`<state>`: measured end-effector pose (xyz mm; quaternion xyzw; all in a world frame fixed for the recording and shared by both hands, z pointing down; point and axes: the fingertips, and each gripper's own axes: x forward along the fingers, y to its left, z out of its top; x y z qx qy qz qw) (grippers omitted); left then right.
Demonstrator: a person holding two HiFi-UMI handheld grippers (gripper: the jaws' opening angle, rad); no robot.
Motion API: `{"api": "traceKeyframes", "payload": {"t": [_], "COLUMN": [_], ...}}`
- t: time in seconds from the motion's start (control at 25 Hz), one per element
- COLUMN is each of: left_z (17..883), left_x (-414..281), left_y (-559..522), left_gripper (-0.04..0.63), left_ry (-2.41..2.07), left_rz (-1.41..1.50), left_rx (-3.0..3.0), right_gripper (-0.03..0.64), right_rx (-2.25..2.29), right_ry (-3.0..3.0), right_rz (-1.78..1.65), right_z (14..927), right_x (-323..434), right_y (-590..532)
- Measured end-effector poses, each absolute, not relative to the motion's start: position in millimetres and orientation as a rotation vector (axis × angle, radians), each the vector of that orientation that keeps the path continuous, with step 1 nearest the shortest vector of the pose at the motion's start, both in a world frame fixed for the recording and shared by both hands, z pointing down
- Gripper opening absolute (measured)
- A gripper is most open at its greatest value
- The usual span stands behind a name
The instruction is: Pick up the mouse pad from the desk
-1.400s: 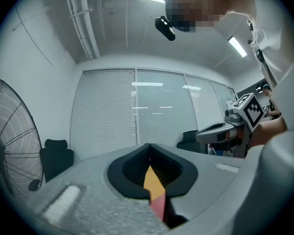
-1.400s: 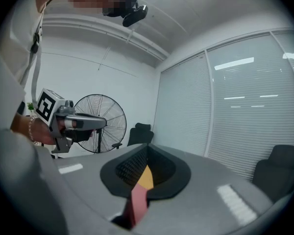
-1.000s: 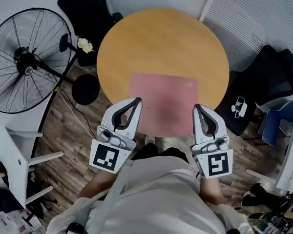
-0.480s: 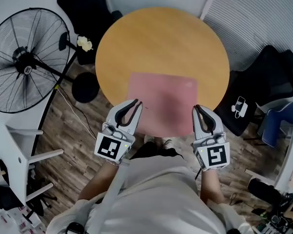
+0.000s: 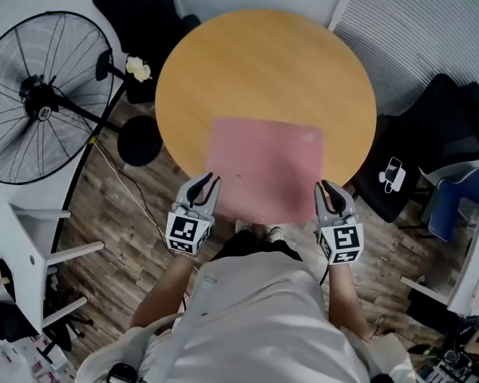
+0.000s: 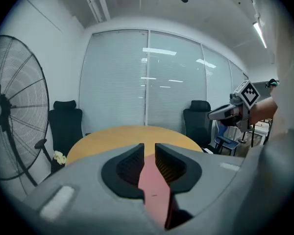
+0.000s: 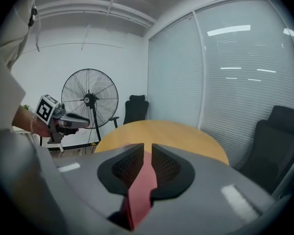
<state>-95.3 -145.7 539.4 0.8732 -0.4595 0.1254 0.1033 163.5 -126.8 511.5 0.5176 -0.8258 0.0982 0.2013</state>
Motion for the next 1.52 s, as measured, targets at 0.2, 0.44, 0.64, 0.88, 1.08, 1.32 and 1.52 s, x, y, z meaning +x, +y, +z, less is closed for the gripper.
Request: {"api": "traceKeyframes", "payload": {"t": [0.2,0.44,0.64,0.88,1.08,1.32,1.52], "left_z": [590,650,695,737,761,782,800], "left_x": [-111,-123,-131,-140,-151,-153,-158], "left_y": [-142,-133,-124,-115,-110,-103,-102], "left_gripper": [0.091,0.100,0.109,0.126,0.133,0.170,0.215], "left_ry": [-1.345,-1.287,-1.244,-1.192,-1.177,-1.131,-1.100], "left_rz": [0.441,0.548,0.627,0.669,0.676,0.669,0.656], "left_rx": [2.486,2.405,2.326,2.245,2.171,2.117,2.059], "right_gripper": [0.063,0.069,0.074,0.091,0.106,0.143,0.204], "right_rx": [1.447,1.431,1.389,1.344,1.364,1.384,1.384], "right_ry": [-2.227,-2.150,-2.093,-2.026,-1.958,-1.906,-1.883], "right_rz": [0.382,0.493,0.560,0.670,0.790,0.917,1.012], "right_z": [566,622,663,709,740,768,784], "right_x": [186,205,215,225,236,248,252], "right_y": [-121,-110,-100,-86,-76,-63,-61]}}
